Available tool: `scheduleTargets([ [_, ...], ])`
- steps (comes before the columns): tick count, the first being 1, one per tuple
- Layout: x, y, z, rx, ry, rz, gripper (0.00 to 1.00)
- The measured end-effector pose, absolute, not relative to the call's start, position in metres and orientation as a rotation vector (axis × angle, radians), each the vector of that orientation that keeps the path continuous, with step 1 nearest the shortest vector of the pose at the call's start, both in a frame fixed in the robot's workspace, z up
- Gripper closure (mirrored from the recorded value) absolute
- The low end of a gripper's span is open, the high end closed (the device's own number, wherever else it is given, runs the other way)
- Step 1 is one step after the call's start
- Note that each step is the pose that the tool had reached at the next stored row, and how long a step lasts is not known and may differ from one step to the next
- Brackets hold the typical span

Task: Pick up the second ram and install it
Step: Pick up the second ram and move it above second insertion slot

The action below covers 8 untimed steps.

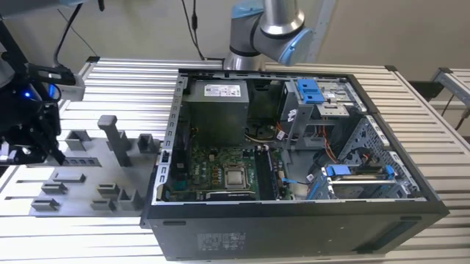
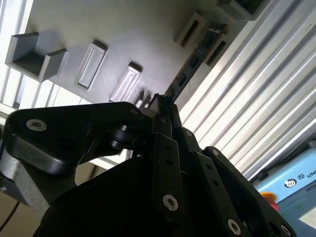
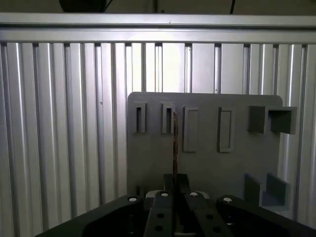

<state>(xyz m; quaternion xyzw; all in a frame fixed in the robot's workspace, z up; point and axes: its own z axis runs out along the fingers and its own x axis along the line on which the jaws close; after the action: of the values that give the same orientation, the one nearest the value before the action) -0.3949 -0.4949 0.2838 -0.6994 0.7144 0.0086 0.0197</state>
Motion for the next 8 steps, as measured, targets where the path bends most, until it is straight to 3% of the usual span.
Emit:
scheduleTargets([
  [8, -0.3949, -0.4949, 0.2951, -2.17, 2.217, 0.027, 0.85],
])
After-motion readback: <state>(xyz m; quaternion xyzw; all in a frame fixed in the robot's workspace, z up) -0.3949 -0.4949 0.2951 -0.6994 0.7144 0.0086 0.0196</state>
